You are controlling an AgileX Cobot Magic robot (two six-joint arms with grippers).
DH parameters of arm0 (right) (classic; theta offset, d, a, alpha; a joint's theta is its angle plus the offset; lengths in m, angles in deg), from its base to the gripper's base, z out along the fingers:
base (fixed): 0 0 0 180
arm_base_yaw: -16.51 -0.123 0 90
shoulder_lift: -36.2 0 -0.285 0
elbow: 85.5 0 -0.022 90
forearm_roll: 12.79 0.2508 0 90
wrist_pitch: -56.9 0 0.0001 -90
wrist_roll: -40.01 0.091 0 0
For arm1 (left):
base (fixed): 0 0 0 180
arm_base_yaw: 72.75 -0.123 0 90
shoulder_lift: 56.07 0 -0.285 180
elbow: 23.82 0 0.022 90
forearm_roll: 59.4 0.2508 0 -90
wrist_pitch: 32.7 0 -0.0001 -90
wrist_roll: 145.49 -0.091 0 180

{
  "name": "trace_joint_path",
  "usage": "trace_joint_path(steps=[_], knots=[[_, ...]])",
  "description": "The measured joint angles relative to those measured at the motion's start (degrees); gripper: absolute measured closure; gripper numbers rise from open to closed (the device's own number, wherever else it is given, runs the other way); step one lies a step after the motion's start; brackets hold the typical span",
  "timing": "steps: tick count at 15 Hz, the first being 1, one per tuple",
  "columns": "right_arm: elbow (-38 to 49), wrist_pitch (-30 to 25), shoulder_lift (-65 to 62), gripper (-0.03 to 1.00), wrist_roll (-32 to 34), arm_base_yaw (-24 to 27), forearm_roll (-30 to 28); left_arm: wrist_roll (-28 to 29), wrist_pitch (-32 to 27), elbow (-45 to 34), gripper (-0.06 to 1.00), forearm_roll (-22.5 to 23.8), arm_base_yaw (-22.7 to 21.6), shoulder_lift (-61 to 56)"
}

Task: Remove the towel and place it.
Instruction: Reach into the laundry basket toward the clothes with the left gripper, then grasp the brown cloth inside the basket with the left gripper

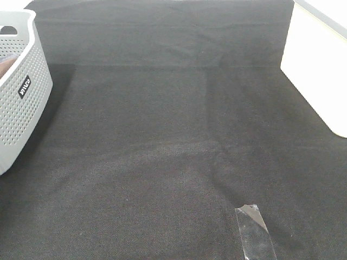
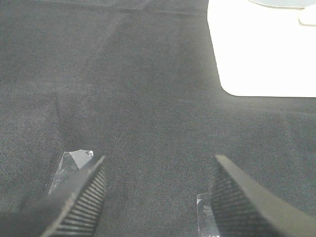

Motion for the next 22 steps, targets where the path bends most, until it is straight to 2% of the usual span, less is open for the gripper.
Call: trace_joint_path(steps=[3, 6, 8, 9, 10, 11, 12, 15, 22], knots=[[0.0, 0.0, 0.0, 0.38, 0.0, 0.0, 0.0, -0.3, 1.3, 0.0, 0.02, 0.0, 0.0, 1.7], [0.0, 0.0, 0.0, 0.38, 0.0, 0.0, 0.0, -0.3, 1.5, 0.0, 0.08, 0.0, 0.0, 3.0], [0.0, 0.0, 0.0, 0.38, 0.0, 0.0, 0.0, -0.3, 1.5, 0.0, 0.22, 0.0, 0.0, 3.3], [0.0, 0.0, 0.0, 0.38, 0.0, 0.0, 0.0, -0.3, 1.5, 0.0, 0.41, 0.0, 0.0, 3.3], [0.0, 0.0, 0.0, 0.38, 0.0, 0.0, 0.0, -0.3, 1.5, 0.0, 0.51, 0.0, 0.0, 3.3], [0.0, 0.0, 0.0, 0.38, 0.0, 0.0, 0.0, -0.3, 1.5, 0.0, 0.6, 0.0, 0.0, 3.3], [0.0, 0.0, 0.0, 0.38, 0.0, 0.0, 0.0, -0.3, 1.3, 0.0, 0.64, 0.0, 0.0, 3.3], [0.0, 0.0, 0.0, 0.38, 0.0, 0.0, 0.0, -0.3, 0.0, 0.0, 0.66, -0.7, 0.0, 3.3], [0.0, 0.0, 0.0, 0.38, 0.0, 0.0, 0.0, -0.3, 0.2, 0.0, 0.66, -5.7, 0.0, 3.3]])
